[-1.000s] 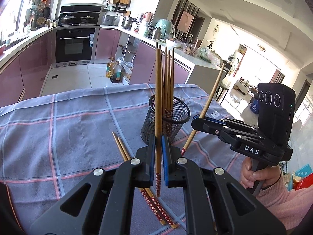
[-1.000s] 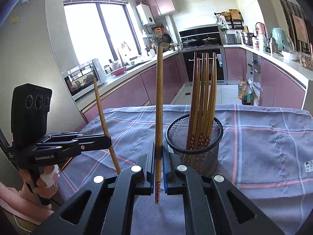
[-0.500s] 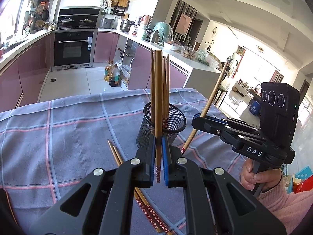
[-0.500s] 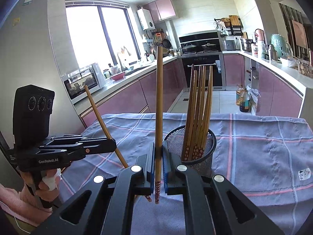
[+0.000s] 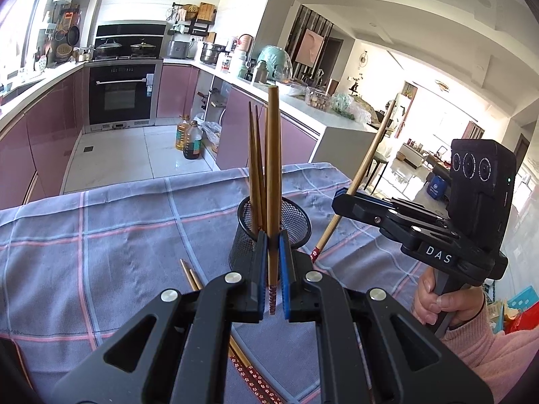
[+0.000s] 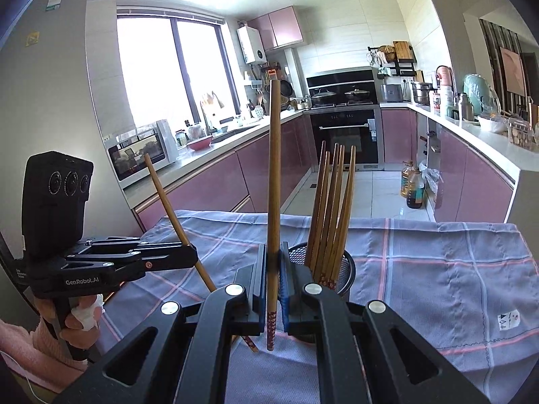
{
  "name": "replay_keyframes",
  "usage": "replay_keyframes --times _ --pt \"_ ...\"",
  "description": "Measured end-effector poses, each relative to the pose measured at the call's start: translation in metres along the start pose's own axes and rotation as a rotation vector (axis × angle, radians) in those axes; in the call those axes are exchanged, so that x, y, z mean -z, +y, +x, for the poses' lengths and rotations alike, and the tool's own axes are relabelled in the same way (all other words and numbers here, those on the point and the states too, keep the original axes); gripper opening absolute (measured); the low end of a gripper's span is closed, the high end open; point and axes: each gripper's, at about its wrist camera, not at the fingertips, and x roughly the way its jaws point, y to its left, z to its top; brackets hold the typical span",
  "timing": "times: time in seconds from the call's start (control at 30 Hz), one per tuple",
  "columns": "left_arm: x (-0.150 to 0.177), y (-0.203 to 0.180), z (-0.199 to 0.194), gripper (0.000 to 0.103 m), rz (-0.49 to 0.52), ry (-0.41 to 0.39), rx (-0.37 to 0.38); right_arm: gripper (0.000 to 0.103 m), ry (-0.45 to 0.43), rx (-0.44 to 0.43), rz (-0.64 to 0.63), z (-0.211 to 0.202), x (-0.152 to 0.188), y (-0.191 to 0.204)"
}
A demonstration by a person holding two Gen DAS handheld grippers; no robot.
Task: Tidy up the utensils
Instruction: 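Lower the chopstick into the cup with the left tool while the right tool lowers its own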
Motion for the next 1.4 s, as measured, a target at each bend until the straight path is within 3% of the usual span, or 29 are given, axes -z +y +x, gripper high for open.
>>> replay_keyframes --times 1.4 --pt "-0.050 -0.027 -0.006 0.007 0.087 -0.117 0.003 0.006 -0.111 0.014 -0.063 -0.010 -0.046 -0.009"
